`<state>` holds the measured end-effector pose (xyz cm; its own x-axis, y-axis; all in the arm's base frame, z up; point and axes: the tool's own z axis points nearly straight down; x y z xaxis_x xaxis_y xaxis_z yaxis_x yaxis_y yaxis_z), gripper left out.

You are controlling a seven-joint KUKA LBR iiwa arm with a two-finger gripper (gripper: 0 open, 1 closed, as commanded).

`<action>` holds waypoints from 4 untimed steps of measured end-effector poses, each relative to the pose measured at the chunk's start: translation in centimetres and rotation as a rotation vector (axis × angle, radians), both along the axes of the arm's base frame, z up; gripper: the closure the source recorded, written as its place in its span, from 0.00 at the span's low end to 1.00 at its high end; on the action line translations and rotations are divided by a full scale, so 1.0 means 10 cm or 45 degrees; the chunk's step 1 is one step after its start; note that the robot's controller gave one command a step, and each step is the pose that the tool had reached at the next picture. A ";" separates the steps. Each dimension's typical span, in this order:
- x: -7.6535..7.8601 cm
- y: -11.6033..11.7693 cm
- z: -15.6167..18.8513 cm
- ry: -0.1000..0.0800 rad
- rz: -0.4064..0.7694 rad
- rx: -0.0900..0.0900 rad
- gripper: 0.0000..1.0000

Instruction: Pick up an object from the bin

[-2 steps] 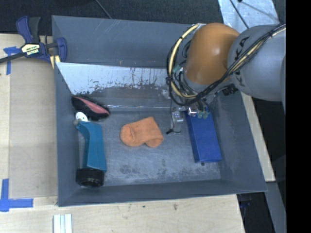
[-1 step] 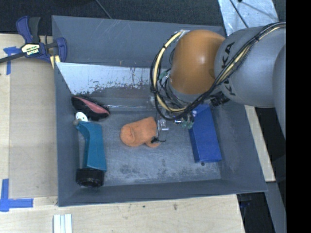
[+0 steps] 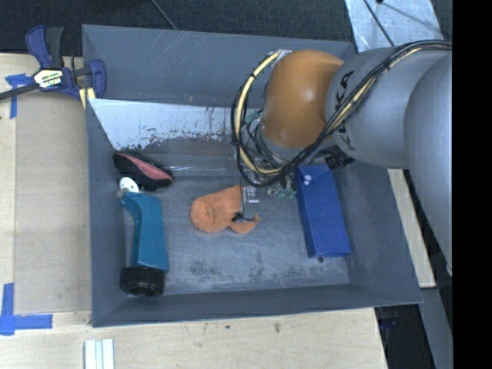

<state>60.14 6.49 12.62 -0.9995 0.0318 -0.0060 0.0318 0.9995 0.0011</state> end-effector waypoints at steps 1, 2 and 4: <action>-0.03 0.08 -0.53 0.002 0.126 -0.001 0.00; 0.03 0.10 -0.65 -0.015 0.117 0.001 1.00; 0.02 0.10 -0.60 -0.009 0.115 0.001 1.00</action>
Offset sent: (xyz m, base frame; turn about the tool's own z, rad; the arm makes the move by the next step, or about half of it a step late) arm -0.0008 0.0112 -0.0562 -0.0788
